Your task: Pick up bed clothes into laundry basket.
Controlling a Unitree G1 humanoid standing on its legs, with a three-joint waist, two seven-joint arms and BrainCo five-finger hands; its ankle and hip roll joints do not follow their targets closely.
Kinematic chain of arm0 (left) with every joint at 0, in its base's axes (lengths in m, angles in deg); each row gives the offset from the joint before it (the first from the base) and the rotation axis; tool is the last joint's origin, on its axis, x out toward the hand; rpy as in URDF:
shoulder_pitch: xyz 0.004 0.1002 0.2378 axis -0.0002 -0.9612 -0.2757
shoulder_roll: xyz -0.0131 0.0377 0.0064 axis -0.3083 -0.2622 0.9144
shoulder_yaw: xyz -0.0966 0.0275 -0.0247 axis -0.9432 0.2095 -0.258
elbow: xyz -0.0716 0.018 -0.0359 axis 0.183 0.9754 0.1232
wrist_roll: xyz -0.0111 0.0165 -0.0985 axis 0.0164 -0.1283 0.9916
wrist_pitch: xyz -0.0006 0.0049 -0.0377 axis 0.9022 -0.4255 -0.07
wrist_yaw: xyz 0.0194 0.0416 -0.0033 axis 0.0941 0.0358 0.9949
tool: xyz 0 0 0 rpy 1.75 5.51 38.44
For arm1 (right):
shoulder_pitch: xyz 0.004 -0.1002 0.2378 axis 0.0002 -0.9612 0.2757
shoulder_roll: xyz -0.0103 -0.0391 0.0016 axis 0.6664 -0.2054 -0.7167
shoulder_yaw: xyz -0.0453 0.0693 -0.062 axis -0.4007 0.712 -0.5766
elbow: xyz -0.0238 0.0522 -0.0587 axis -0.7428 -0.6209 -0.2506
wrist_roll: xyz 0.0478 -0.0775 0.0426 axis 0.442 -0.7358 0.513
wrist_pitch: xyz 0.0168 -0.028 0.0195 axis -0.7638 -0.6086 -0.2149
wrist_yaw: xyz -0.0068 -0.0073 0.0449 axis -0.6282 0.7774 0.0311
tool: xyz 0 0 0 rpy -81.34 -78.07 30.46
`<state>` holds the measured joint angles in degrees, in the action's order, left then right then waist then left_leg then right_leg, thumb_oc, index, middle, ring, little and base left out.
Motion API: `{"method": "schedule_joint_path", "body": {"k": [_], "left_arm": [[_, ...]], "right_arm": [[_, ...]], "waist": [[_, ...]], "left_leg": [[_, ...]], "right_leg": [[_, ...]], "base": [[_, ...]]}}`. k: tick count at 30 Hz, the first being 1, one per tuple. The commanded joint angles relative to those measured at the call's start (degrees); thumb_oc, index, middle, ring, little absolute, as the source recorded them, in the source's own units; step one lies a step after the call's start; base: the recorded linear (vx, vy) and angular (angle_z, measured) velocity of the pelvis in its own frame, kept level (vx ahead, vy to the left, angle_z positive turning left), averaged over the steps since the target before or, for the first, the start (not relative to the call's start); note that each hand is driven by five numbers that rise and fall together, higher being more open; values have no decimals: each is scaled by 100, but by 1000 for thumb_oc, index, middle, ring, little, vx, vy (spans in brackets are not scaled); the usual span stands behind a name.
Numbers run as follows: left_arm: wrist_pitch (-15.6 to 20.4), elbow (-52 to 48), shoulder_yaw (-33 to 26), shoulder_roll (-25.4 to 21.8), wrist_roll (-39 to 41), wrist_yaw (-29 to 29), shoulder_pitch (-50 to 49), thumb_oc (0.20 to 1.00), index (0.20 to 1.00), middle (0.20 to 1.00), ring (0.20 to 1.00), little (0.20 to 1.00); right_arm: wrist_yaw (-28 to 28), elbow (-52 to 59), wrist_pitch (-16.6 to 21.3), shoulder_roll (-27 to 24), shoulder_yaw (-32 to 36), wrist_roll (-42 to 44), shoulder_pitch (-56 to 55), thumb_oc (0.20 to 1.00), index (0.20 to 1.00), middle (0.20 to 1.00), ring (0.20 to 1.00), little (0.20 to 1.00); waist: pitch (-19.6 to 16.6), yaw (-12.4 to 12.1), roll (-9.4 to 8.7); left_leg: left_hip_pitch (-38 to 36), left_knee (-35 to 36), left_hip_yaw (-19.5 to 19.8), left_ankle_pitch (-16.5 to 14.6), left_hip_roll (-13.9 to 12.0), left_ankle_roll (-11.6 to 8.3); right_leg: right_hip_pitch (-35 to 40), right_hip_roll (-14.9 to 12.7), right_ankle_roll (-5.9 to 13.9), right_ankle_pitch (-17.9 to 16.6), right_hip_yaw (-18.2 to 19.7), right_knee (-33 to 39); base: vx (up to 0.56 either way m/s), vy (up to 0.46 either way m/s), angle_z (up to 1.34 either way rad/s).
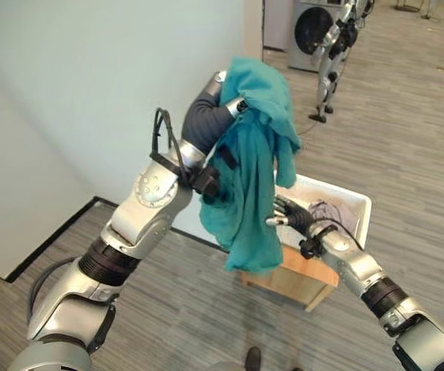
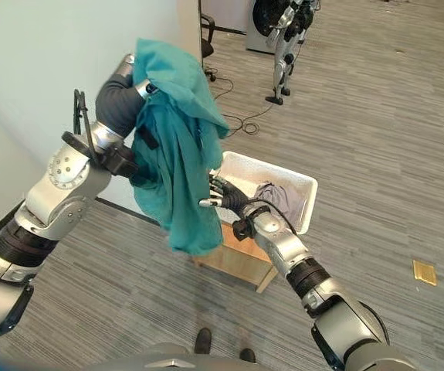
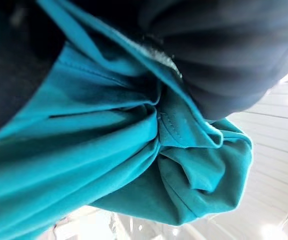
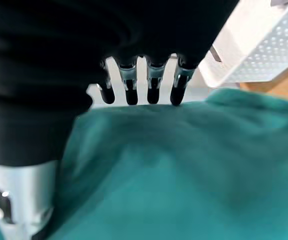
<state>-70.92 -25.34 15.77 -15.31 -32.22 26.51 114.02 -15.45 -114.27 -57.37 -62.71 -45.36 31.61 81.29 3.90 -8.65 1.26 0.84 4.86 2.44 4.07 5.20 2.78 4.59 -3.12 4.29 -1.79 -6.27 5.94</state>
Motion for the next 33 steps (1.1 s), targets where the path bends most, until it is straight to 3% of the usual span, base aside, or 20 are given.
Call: {"method": "schedule_joint_path", "body": {"k": [1,8,13,14,19,22,23,24,25,27,28,33], "left_arm": [[363,438,149,499,425,72,841,200,200,200,200,200],[374,403,355,1049,336,82,910,200,200,200,200,200],[369,374,367,1171,266,95,890,200,200,200,200,200],[376,338,348,1225,242,96,862,200,200,200,200,200],[361,352,285,1257,180,66,736,200,200,200,200,200],[320,399,195,1122,32,92,592,200,200,200,200,200],[278,458,133,947,-83,75,439,307,307,307,307,307],[253,505,104,885,-130,68,397,473,473,473,473,473],[225,539,67,802,-172,50,348,545,545,545,545,545],[193,640,-8,661,-191,19,251,818,818,818,818,818],[182,678,-60,556,-176,-13,194,1000,1000,1000,1000,1000],[147,842,-665,-291,-21,-101,-517,1000,1000,1000,1000,1000]], "right_arm": [[-292,-136,390,313,195,-221,671,1000,1000,1000,1000,1000],[-305,-258,395,653,-223,-423,1211,1000,1000,1000,1000,1000],[-316,-254,429,783,-266,-416,1262,1000,1000,1000,1000,1000],[-249,-201,442,824,-308,-418,1265,200,200,200,200,200],[-247,37,484,669,-340,-767,1252,200,200,200,200,200],[-296,370,508,302,-255,-1160,1270,200,200,200,200,200],[-301,530,517,-73,-198,-1353,1334,200,200,200,200,200],[-325,559,502,-238,-158,-1398,1357,200,200,200,200,200],[-332,600,501,-436,-111,-1470,1394,200,200,200,200,200],[-388,595,503,-774,-8,-1562,1446,200,200,200,200,200],[-427,566,506,-966,48,-1605,1468,200,200,200,200,200],[-521,579,513,-2255,405,-1889,1526,200,200,200,200,200]], "waist": [[-326,-263,-197],[-316,-335,-186],[-329,-345,-176],[-333,-361,-175],[-345,-367,-186],[-346,-349,-203],[-352,-353,-228],[-349,-346,-234],[-344,-342,-244],[-340,-328,-260],[-345,-320,-272],[-357,-291,-307]], "left_leg": [[-1,14,233,-109,-212,-388],[-11,14,273,-117,-202,-372],[-27,14,274,-125,-198,-367],[-30,14,282,-127,-198,-365],[-34,14,309,-138,-187,-358],[-43,14,312,-150,-183,-355],[-39,14,314,-153,-184,-359],[-39,14,311,-155,-188,-361],[-43,14,308,-157,-188,-363],[-49,14,300,-160,-196,-368],[-50,14,295,-163,-200,-371],[-69,14,254,-179,-214,-386]], "right_leg": [[18,-301,404,64,-300,-167],[62,-301,383,79,-322,-160],[75,-301,380,92,-321,-163],[78,-307,378,97,-335,-165],[104,-317,381,119,-364,-174],[111,-322,384,121,-375,-169],[112,-324,387,122,-389,-167],[116,-326,388,122,-391,-164],[115,-324,390,120,-391,-160],[120,-326,397,117,-396,-150],[121,-326,400,116,-396,-143],[134,-327,415,101,-392,-139]], "base": [[0,0,0],[7,2,1],[0,0,0],[0,0,0],[0,0,0],[0,0,0],[0,0,0],[9,2,3],[1,0,8],[2,0,12],[5,-1,9],[1,1,1]]}}
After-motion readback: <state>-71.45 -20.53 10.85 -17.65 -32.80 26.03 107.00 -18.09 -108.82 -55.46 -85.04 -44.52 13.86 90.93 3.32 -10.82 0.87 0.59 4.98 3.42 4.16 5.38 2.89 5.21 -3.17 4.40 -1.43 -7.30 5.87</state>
